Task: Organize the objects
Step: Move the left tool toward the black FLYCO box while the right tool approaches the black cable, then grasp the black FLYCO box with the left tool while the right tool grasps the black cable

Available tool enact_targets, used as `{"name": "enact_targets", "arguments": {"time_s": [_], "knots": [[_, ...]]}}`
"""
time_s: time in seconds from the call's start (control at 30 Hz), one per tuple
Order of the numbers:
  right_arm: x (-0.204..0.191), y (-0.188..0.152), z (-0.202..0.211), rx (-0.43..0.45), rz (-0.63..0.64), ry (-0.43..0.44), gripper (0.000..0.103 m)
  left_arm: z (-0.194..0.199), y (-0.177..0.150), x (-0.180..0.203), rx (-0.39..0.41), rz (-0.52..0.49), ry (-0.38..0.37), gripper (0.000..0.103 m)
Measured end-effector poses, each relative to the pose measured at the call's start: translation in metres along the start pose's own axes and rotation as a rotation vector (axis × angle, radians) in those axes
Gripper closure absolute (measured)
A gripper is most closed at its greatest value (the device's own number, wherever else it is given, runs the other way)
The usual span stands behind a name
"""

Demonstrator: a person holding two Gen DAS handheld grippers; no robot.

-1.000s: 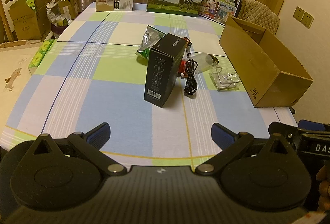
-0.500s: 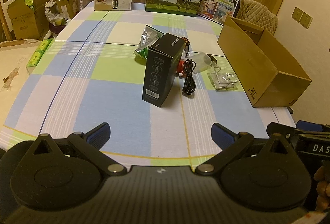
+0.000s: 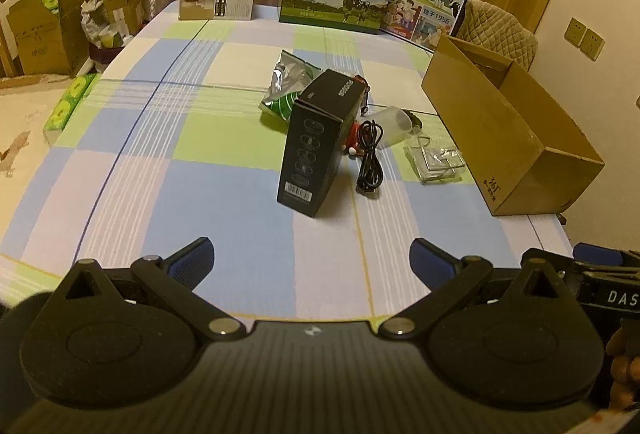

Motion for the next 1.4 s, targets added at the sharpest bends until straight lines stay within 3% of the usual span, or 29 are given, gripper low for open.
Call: {"name": "enact_targets", "arguments": {"time_s": [0.2, 0.37, 0.47, 0.7, 1.03, 1.2, 1.4], "knots": [[0.003, 0.008, -0.011, -0.001, 0.019, 0.014, 0.002, -0.015, 0.016, -0.002, 0.016, 0.007, -0.018, 0.001], [0.006, 0.015, -0.026, -0.012, 0.042, 0.012, 0.002, -0.036, 0.033, 0.004, 0.017, -0.069, -0.061, 0.001], [0.009, 0.019, -0.036, -0.019, 0.045, 0.009, 0.003, -0.049, 0.043, 0.009, 0.034, -0.128, -0.072, 0.01], [0.017, 0.027, -0.06, -0.038, 0.044, 0.012, 0.012, -0.08, 0.061, 0.016, 0.08, -0.181, -0.104, 0.014], [0.026, 0.035, -0.088, -0.056, 0.039, 0.018, 0.02, -0.114, 0.068, 0.025, 0.104, -0.258, -0.116, 0.039], [0.025, 0.037, -0.102, -0.07, 0.036, 0.031, 0.024, -0.122, 0.066, 0.026, 0.107, -0.276, -0.119, 0.063], [0.018, 0.045, -0.124, -0.083, 0.045, 0.064, 0.034, -0.115, 0.074, 0.015, 0.127, -0.24, -0.102, 0.065]]}}
Point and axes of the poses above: each gripper's, at about its wrist camera, not at the fingertips, and z roughly against the way its jaws point, x to its right, y to its top, the point moved 7 cm from there along -z, roughly the way its jaws point, and after that the axes turned 13 degrees about y, right-handed, at the moved point
